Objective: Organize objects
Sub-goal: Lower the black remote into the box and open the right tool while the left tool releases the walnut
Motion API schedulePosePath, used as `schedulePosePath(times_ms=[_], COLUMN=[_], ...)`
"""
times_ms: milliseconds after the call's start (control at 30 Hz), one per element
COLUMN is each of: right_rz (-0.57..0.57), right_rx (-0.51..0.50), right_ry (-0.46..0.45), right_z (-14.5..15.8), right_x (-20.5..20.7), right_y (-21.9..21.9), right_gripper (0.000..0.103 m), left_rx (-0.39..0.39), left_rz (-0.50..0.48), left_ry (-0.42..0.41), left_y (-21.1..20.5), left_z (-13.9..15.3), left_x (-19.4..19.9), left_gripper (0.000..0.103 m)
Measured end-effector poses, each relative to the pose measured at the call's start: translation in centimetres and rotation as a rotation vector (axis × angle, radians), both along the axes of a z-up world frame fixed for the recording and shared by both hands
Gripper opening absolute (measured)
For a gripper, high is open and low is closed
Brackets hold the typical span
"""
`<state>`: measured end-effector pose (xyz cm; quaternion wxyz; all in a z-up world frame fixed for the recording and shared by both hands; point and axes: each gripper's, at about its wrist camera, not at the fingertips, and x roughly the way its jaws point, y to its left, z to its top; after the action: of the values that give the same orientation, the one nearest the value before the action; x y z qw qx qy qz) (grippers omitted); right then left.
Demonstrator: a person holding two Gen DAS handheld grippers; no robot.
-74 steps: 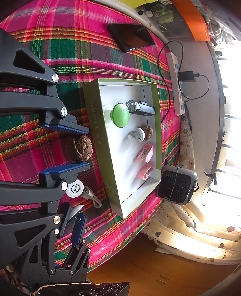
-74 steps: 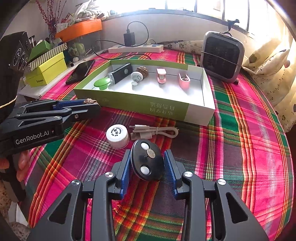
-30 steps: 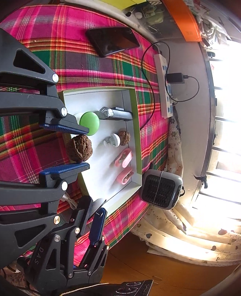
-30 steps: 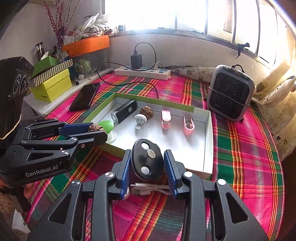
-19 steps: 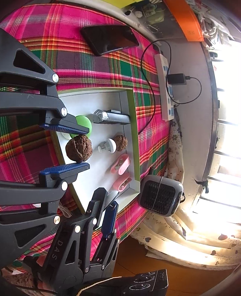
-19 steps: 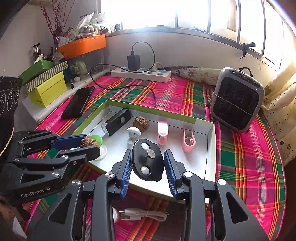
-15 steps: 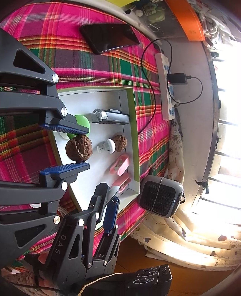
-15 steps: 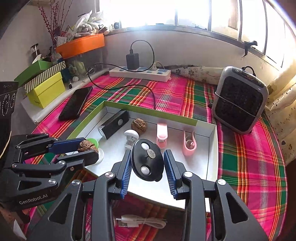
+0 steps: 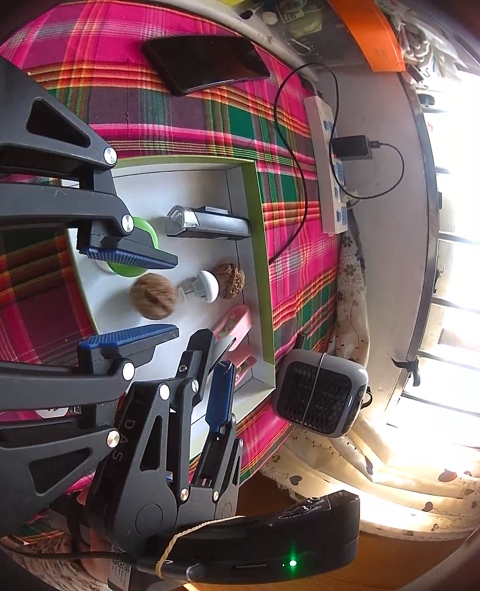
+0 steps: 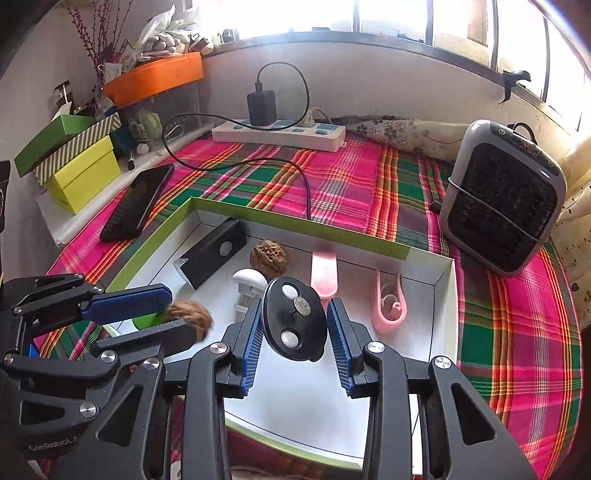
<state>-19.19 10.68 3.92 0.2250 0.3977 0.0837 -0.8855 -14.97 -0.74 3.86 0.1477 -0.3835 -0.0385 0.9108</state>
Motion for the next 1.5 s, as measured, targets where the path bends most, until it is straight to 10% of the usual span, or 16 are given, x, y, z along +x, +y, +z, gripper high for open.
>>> schedulePosePath(times_ms=[1500], right_rz=[-0.004], right_rx=[0.012], right_ry=[-0.043], right_z=[-1.5], right_x=[-1.9], right_y=[-0.3], right_gripper=[0.036], left_rx=[-0.015], left_rz=[-0.015], left_ry=[0.005], left_y=[0.3], left_z=[-0.3], left_x=[0.0], left_gripper=[0.029])
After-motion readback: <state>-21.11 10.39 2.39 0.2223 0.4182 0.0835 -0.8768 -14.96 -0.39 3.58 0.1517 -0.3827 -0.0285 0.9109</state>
